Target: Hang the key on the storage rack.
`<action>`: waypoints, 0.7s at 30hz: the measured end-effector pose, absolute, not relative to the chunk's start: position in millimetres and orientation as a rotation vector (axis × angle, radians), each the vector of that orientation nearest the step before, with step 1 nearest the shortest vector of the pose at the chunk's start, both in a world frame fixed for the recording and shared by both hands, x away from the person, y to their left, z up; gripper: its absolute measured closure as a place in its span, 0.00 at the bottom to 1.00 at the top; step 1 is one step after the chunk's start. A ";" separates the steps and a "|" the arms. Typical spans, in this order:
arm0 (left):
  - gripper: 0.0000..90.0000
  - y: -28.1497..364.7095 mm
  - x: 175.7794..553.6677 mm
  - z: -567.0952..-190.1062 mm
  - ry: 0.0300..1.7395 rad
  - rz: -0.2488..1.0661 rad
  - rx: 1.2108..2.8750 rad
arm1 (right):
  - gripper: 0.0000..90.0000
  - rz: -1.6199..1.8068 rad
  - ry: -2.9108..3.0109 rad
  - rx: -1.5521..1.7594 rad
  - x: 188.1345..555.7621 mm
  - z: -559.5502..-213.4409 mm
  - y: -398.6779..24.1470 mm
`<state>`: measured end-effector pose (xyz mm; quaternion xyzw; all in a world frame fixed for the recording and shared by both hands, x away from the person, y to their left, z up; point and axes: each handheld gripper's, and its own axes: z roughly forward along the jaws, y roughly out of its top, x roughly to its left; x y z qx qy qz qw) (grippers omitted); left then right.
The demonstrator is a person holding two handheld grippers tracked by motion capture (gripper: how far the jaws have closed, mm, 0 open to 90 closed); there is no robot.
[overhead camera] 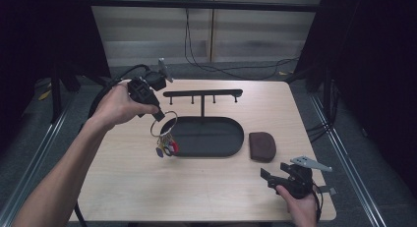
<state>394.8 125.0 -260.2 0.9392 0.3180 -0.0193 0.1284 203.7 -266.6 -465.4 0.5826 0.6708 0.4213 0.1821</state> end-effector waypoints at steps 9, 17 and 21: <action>0.98 121.5 414.0 -261.9 0.941 -0.068 2.748 | 0.17 1.191 1.895 1.641 202.6 -465.2 -266.7; 0.98 117.6 425.3 -267.1 0.927 -0.079 2.740 | 0.17 1.197 1.901 1.635 202.2 -465.1 -266.2; 0.98 114.9 429.5 -268.2 0.918 -0.089 2.749 | 0.17 1.196 1.901 1.635 202.0 -465.1 -266.0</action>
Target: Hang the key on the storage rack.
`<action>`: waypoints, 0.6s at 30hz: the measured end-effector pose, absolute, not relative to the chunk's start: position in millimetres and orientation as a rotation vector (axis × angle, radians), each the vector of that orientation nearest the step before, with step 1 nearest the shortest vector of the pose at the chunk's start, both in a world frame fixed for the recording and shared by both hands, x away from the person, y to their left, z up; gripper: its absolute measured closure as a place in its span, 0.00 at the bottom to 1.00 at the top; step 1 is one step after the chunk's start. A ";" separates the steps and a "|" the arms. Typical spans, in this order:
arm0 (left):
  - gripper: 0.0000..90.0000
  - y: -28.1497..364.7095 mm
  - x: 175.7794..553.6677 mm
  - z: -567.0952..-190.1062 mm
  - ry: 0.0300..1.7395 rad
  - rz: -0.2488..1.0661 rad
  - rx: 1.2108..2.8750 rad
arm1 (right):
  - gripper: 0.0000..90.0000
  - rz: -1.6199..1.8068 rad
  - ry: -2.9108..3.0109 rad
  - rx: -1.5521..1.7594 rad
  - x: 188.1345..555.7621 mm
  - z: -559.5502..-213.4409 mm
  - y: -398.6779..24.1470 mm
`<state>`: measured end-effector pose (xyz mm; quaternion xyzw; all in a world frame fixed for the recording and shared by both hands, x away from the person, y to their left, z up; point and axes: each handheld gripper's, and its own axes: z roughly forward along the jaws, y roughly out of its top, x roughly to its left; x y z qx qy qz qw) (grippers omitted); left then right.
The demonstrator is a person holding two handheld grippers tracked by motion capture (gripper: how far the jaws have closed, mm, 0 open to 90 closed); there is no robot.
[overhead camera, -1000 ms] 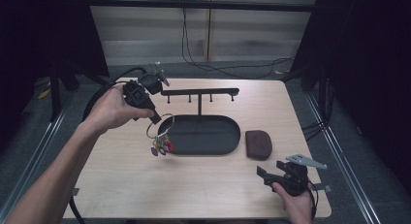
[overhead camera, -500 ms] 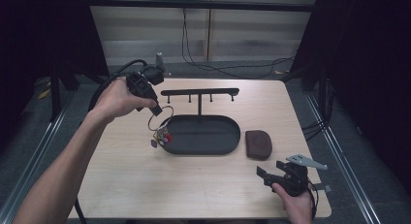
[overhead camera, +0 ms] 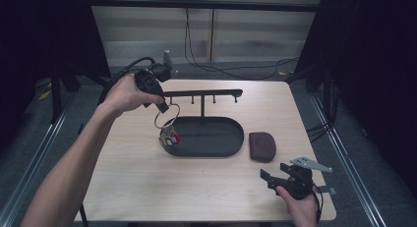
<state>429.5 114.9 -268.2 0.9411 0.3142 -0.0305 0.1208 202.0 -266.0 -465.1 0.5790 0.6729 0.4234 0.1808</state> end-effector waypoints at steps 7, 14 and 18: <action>0.98 113.1 436.6 -271.5 0.936 -0.072 2.760 | 0.17 1.197 1.905 1.632 202.2 -465.1 -265.7; 0.98 112.4 445.2 -276.5 0.981 -0.050 2.761 | 0.17 1.189 1.914 1.635 203.1 -465.8 -266.3; 0.98 111.7 450.2 -276.5 0.995 -0.026 2.761 | 0.17 1.190 1.920 1.630 203.1 -465.8 -265.6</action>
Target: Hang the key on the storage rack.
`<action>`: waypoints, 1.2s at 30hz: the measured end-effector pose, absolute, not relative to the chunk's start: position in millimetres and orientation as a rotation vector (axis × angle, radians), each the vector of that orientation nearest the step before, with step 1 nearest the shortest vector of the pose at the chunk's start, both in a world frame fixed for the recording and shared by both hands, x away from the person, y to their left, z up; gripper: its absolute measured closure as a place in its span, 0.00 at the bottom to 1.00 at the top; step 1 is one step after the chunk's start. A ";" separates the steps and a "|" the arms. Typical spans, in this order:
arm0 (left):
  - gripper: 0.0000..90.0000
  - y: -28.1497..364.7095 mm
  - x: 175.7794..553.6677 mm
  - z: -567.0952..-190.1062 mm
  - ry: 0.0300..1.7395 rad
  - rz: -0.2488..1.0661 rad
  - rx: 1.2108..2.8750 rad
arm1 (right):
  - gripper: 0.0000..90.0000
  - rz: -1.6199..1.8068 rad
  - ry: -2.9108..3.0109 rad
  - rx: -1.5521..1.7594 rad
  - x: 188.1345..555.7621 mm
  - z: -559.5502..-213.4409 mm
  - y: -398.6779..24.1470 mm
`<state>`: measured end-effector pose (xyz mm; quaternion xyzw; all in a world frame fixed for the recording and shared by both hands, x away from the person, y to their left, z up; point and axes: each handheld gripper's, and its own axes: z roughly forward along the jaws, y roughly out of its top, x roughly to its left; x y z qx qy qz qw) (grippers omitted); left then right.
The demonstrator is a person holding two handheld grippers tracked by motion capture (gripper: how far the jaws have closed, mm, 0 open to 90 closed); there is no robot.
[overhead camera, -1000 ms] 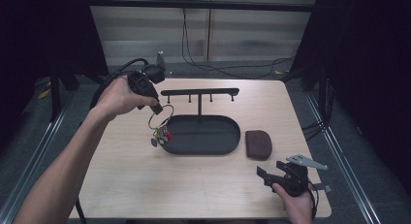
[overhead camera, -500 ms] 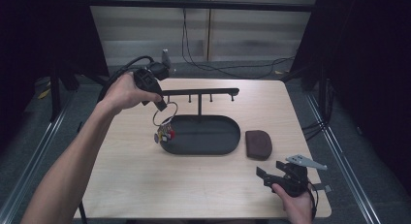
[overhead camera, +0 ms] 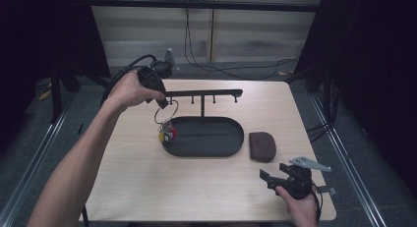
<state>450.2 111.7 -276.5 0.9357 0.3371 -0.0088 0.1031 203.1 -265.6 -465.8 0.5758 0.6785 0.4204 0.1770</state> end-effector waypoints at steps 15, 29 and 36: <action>0.97 115.3 462.3 -285.1 1.073 0.028 2.738 | 0.17 1.193 1.918 1.624 202.5 -465.4 -264.9; 0.95 119.2 469.9 -292.0 1.121 -0.005 2.696 | 0.17 1.193 1.922 1.619 202.7 -465.8 -264.3; 0.93 123.7 469.0 -289.2 1.138 -0.010 2.683 | 0.17 1.191 1.925 1.619 203.1 -465.9 -263.2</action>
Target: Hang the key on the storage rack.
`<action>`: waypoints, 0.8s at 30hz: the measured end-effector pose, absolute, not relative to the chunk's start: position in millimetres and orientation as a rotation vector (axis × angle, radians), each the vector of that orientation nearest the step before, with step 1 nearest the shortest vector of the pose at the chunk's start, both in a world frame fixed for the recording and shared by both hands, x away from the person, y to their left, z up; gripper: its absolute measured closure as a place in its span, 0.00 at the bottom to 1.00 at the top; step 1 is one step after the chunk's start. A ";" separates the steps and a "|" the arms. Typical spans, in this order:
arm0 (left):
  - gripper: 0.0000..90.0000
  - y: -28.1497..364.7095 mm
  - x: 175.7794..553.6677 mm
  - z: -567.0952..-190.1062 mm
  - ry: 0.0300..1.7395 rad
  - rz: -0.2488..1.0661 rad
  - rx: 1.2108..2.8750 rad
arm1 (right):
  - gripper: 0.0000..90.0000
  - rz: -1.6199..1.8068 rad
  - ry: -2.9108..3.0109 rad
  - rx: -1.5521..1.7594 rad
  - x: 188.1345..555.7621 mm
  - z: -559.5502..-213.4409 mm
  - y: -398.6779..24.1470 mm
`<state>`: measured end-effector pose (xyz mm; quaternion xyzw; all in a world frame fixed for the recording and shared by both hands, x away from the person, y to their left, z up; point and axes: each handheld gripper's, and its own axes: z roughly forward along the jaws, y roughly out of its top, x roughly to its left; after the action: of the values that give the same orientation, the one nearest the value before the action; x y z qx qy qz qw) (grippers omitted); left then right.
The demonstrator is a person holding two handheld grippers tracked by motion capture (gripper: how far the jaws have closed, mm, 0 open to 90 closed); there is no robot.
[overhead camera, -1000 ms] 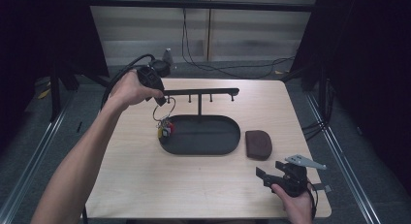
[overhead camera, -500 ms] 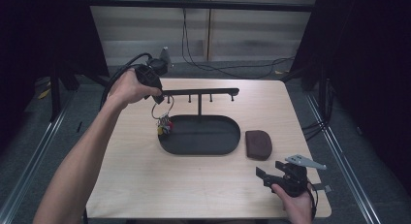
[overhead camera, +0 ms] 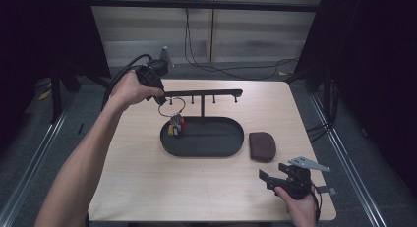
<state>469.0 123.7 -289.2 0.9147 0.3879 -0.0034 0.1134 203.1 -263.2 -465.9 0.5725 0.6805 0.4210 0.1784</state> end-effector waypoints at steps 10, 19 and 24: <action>0.89 129.8 463.6 -284.5 1.130 -0.032 2.679 | 0.17 1.187 1.929 1.622 204.4 -466.2 -262.1; 0.82 138.0 453.7 -279.8 1.127 -0.056 2.651 | 0.17 1.184 1.928 1.629 206.1 -467.1 -262.7; 0.74 143.2 444.7 -279.1 1.110 -0.053 2.640 | 0.17 1.181 1.926 1.634 205.8 -467.3 -262.7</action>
<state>444.7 143.2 -279.1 0.9128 0.3838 -0.0182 0.1381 205.8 -262.7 -467.3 0.5768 0.6801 0.4170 0.1758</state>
